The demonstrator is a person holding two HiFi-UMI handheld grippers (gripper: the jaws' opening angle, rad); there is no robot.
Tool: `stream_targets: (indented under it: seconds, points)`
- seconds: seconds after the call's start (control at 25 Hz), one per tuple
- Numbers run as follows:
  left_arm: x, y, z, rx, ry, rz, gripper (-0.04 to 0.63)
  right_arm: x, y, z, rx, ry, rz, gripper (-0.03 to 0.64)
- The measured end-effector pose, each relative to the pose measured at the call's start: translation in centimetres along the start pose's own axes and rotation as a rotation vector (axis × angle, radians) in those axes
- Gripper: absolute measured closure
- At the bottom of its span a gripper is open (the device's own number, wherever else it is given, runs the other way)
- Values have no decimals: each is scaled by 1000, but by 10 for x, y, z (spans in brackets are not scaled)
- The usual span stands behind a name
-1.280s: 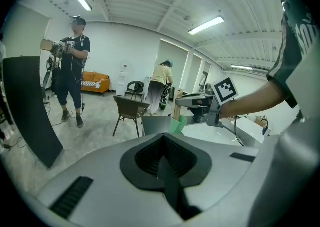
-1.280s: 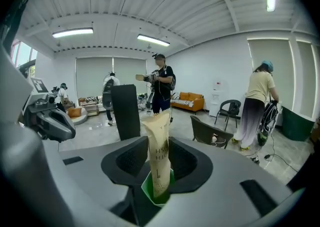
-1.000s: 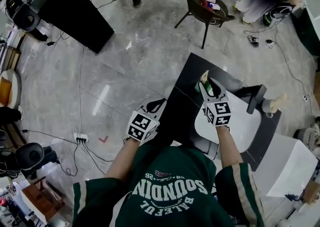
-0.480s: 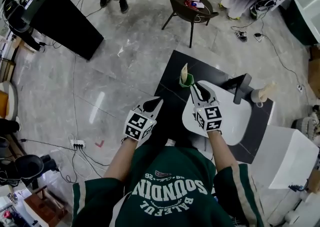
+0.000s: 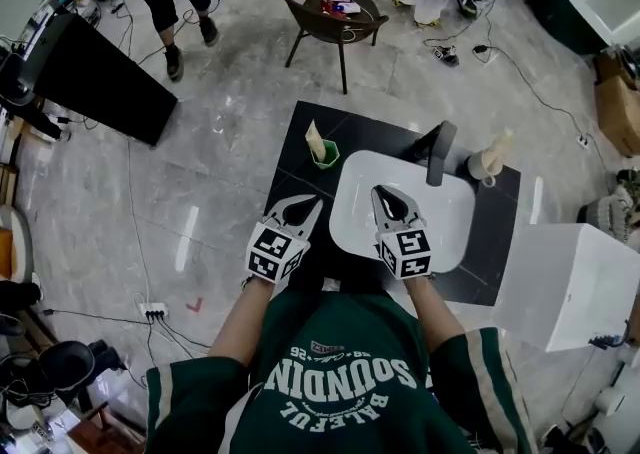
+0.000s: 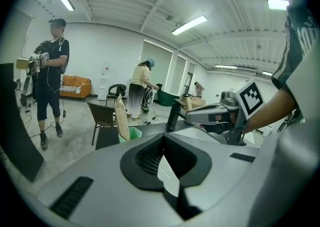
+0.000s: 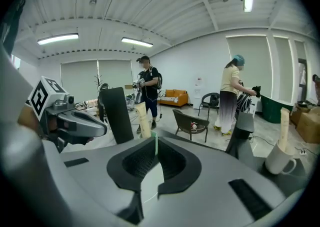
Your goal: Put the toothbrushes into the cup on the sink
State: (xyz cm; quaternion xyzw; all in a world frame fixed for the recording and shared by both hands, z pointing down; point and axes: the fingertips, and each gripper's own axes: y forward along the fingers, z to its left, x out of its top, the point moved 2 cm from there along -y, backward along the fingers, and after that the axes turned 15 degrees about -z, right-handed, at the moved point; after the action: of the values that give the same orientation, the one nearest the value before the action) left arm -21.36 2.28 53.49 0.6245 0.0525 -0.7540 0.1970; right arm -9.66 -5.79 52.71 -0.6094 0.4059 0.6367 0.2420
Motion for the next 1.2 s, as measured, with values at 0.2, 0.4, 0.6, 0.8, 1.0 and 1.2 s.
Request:
stream_targets:
  seconds: [0.2,0.4,0.6,0.8,1.0,1.2]
  points:
    - [1,25,-29,-59,13,9,584,-4,-31,-31,-66,36,-4,568]
    - [6,49,-47,-108,29,18,584,-5,-51,-51,-123,75,-17,568]
    - [7,72,-65,-160,33,24,584,-8,-73,-63,-156,86,-25,573]
    - [5,92,-83,-206,39,28,584,-10,-91,-77,-194,60,-33,575]
    - [3,106,-97,-235,41,33,584,-4,-107,-91,-238,63,-45,577]
    - [3,116,-106,-264,44,39,584,-2,-119,-102,-278,76,-64,577]
